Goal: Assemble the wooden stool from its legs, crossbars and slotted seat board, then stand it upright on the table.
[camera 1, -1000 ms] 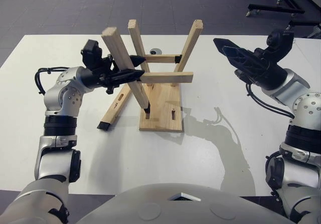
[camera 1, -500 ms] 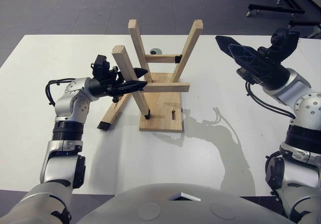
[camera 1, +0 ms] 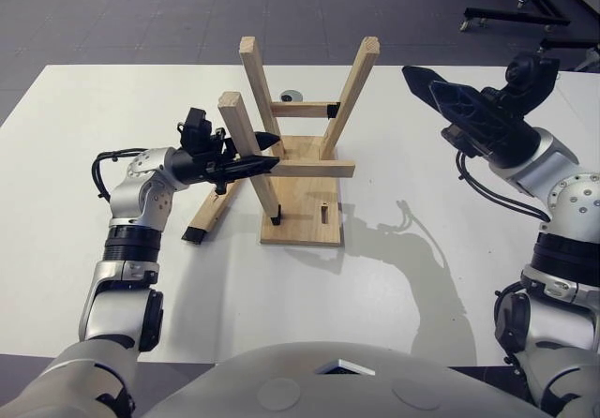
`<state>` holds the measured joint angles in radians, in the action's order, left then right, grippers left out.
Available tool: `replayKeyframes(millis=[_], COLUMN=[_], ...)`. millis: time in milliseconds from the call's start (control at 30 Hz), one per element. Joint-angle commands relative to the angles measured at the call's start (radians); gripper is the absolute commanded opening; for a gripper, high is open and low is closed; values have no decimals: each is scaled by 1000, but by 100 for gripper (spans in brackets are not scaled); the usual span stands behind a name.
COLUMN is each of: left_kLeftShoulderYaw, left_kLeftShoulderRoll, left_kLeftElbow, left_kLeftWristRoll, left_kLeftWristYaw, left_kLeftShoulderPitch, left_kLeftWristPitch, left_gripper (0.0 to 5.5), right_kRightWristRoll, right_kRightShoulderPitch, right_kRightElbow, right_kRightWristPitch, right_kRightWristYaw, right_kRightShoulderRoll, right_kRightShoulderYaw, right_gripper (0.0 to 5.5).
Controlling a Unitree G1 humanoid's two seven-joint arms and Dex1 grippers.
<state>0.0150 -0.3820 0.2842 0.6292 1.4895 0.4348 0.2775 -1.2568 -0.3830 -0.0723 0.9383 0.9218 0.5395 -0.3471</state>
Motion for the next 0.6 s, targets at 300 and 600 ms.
replayKeyframes(millis=[300,600], left_kLeftShoulderYaw=[-5,-55], left_kLeftShoulderRoll=[-12,-9], left_kLeftElbow=[-11,15], left_kLeftWristRoll=[-30,-97], left_kLeftWristYaw=[-3,0], left_kLeftShoulderPitch=[29,-30], left_kLeftWristPitch=[-21,-82], left_gripper=[210,210], right_kRightWristRoll=[-16,-26], right_kRightShoulderPitch=[-19,-19], right_kRightElbow=[-6,-8], right_kRightWristPitch=[14,14], right_kRightWristYaw=[-14,-18], right_kRightShoulderRoll=[-6,-7], right_kRightShoulderYaw=[3,1], right_gripper=[538,538])
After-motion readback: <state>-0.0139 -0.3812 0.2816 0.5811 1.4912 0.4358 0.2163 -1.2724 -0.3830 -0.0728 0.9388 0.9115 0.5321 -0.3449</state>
